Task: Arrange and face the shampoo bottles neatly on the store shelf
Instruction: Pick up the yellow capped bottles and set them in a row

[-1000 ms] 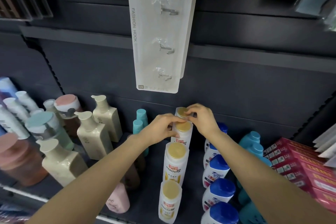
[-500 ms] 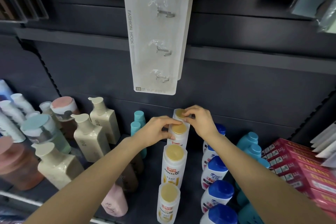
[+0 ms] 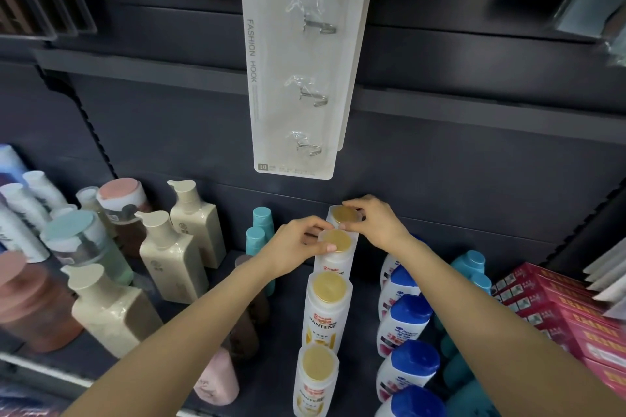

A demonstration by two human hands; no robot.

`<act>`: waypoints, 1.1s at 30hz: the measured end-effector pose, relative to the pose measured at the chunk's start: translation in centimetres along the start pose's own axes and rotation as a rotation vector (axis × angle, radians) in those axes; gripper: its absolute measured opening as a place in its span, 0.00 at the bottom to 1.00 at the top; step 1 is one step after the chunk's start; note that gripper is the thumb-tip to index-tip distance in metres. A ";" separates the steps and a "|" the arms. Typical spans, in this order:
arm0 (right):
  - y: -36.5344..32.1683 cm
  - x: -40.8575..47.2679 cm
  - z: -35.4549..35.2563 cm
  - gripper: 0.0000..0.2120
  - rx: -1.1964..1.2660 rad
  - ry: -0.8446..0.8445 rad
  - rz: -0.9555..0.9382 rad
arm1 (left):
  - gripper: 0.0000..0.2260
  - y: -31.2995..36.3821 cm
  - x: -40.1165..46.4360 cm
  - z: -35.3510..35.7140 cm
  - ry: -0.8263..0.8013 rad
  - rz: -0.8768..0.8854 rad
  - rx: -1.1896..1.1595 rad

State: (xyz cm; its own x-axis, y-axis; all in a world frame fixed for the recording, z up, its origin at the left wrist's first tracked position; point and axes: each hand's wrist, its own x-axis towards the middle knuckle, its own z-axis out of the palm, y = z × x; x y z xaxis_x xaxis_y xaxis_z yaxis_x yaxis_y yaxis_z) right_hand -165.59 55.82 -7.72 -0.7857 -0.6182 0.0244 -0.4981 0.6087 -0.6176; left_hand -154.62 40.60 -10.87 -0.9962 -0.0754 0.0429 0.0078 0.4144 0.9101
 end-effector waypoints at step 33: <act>-1.5 -7.4 -6.5 0.19 0.280 0.394 -0.002 | 0.14 2.8 -0.3 -0.2 -0.008 -0.125 0.183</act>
State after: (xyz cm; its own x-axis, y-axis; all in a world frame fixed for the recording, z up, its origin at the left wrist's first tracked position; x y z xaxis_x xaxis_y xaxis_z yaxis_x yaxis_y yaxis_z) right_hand -161.38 62.75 -1.81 -0.8908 -0.3511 0.2883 -0.4244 0.4166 -0.8039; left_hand -154.26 41.60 -8.25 -0.9891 -0.1298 -0.0693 -0.1308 0.5600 0.8181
